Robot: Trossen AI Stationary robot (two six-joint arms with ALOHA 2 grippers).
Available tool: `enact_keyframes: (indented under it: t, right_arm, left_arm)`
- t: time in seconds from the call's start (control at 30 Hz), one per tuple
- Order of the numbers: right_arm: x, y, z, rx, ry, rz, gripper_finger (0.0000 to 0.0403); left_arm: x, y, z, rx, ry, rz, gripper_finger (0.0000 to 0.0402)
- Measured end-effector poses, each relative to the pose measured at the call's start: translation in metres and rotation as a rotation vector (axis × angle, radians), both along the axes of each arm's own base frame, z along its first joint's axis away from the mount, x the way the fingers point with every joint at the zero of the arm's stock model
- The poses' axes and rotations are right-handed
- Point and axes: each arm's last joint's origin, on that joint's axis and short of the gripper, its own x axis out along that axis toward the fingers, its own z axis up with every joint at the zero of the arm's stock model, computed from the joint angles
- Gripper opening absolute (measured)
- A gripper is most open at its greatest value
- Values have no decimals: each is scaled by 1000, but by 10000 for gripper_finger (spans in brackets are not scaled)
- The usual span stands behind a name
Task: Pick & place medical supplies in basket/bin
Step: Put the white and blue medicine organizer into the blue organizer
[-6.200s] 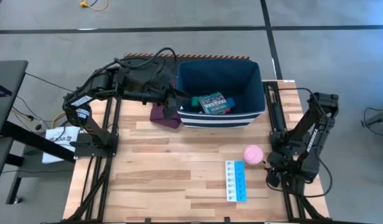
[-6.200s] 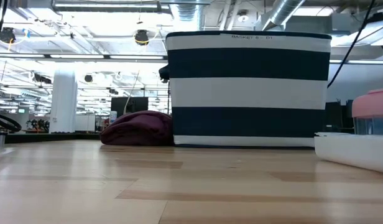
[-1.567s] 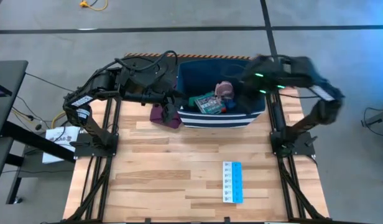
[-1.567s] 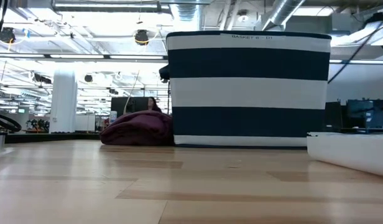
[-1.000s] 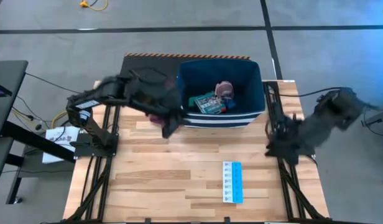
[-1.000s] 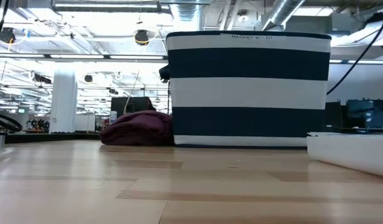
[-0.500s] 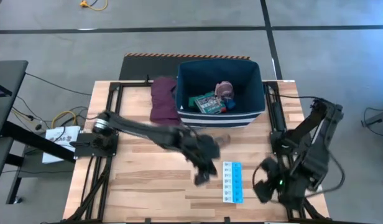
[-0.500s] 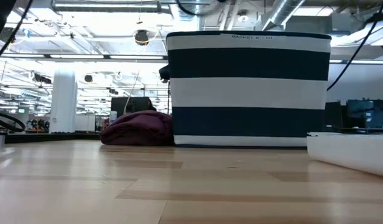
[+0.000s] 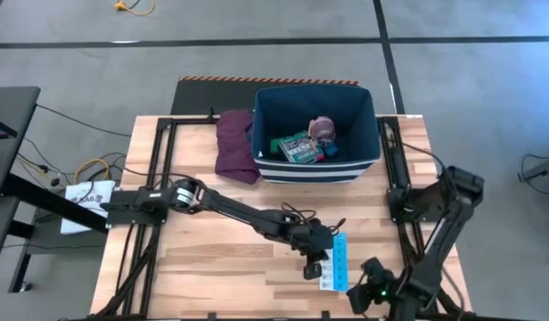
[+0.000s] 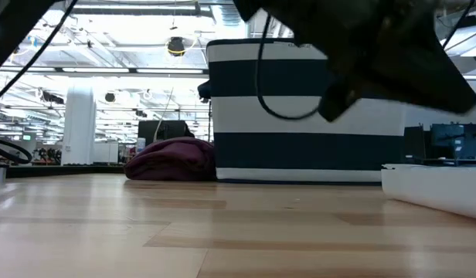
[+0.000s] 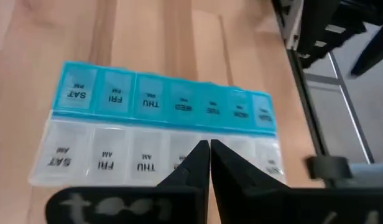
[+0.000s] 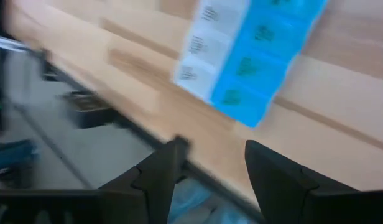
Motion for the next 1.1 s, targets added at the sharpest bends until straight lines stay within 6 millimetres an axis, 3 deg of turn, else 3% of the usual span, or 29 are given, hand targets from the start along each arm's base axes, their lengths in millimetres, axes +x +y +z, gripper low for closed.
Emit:
enact_keyframes:
  t: [0.1, 0.3, 0.67, 0.93, 1.1]
  right_arm:
    - [1, 7, -26, -44, 44, 8, 176]
    - [8, 16, -55, -73, 61, 1, 159]
    - [18, 14, -57, -44, 73, -7, 149]
    - [25, 34, -44, 166, -8, 75, 198]
    - [31, 38, -41, 192, -69, 126, 241]
  left_arm:
    - [4, 0, -11, -5, 5, 41, 0]
    - [0, 4, -17, 87, 62, 91, 0]
    - [-5, 5, -53, 106, 215, 124, 0]
    - [-16, 14, -34, 180, 285, 166, 0]
    - [-20, 17, 3, 153, 199, 190, 0]
